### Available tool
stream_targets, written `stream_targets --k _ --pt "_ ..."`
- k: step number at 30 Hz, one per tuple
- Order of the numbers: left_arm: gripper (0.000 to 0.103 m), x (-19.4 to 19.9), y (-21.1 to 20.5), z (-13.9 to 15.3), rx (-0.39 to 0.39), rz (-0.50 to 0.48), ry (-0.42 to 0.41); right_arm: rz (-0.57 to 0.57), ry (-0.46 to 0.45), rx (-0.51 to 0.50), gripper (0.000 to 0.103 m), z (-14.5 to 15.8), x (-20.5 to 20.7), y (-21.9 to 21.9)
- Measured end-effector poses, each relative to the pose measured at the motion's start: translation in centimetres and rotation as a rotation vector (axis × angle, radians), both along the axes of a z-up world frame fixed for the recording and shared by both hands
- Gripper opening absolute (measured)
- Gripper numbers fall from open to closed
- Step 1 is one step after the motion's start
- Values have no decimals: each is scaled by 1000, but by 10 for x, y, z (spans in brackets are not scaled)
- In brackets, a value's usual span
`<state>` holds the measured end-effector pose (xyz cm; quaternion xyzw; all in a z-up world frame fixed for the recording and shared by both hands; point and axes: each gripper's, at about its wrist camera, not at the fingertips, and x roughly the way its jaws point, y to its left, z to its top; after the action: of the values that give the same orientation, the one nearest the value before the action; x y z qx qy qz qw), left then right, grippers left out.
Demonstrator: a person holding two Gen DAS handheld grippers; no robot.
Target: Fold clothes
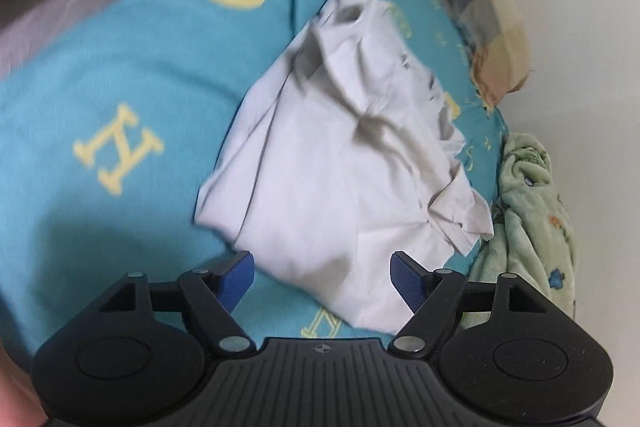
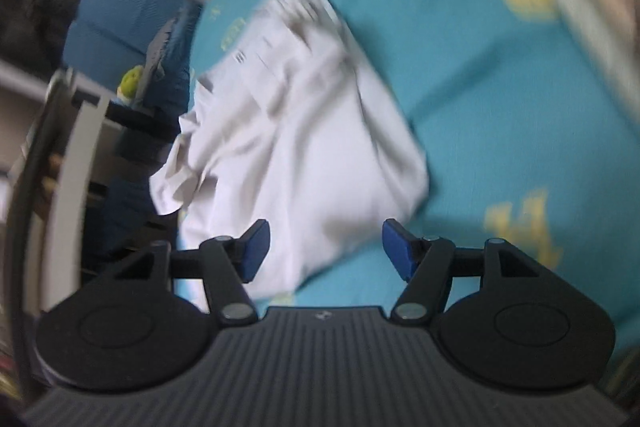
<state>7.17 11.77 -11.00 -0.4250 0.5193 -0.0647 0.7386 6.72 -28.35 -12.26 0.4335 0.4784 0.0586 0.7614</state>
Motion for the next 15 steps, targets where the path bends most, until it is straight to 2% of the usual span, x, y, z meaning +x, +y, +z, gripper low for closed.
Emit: stream_targets --k 1,3,7,9,11,13,14,15 --pt "77 1 -1 -6 -16 4 21 -15 30 47 66 -7 -1 0" --pt "77 4 -3 -16 -41 11 52 -35 57 79 65 -14 1 0" --pt "77 8 -5 -29 -101 56 60 -122 89 151 65 -30 5 -4" --pt "77 10 -4 -33 -134 95 53 -189 87 159 63 -36 6 -7" --pt "76 11 -2 -38 -151 122 50 -238 55 126 63 -34 7 -7" --pt "70 12 0 -41 -159 147 47 -258 6 56 63 -27 9 -5" --pt "65 12 2 -43 -165 161 54 -266 -15 14 59 -25 10 -4" --pt "52 12 5 -45 -171 176 64 -276 -23 -11 57 -25 11 -6"
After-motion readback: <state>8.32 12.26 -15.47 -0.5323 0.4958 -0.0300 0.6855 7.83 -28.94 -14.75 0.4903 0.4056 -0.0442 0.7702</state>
